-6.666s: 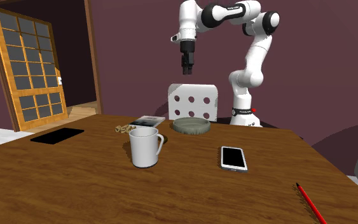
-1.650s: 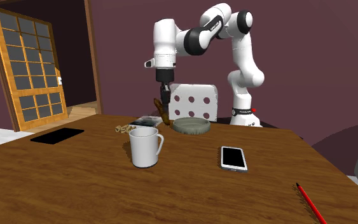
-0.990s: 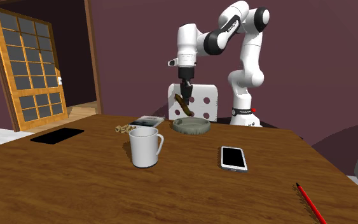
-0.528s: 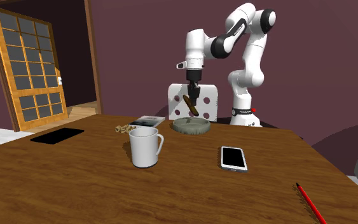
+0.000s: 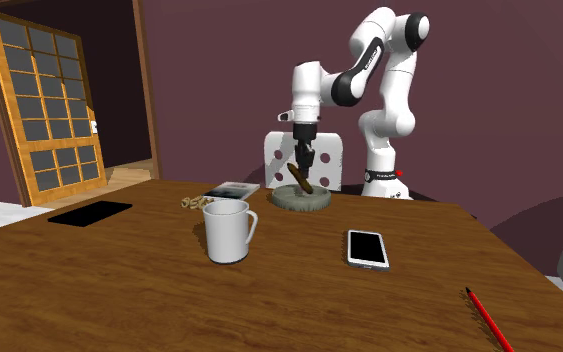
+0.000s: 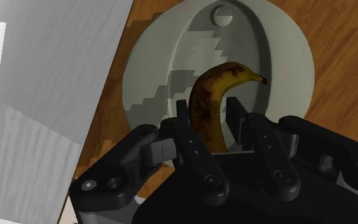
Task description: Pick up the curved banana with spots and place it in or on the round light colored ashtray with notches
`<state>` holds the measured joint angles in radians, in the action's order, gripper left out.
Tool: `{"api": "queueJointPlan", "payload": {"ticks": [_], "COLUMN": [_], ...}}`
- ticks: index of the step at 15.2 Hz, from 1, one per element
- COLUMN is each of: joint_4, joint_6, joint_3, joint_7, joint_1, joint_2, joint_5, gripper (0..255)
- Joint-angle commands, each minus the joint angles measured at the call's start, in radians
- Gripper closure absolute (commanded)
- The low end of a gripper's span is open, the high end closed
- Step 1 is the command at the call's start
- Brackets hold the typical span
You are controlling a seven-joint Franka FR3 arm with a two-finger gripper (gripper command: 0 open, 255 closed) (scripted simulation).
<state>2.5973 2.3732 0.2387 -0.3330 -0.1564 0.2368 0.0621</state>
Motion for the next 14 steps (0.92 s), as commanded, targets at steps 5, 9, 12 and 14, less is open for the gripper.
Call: {"api": "queueJointPlan", "payload": {"ticks": [5,9,12,14], "joint_4": [0.028,0.028,0.028,0.028], "joint_6": [0.099,0.099,0.099,0.099], "joint_3": [0.009,0.008,0.008,0.008], "joint_7": [-0.016,-0.016,-0.016,-0.016], "joint_1": [0.005,0.005,0.005,0.005], "joint_2": [-0.071,-0.071,-0.071,-0.071], "joint_5": [-0.017,-0.017,-0.017,-0.017], "gripper": [255,255,255,0]}}
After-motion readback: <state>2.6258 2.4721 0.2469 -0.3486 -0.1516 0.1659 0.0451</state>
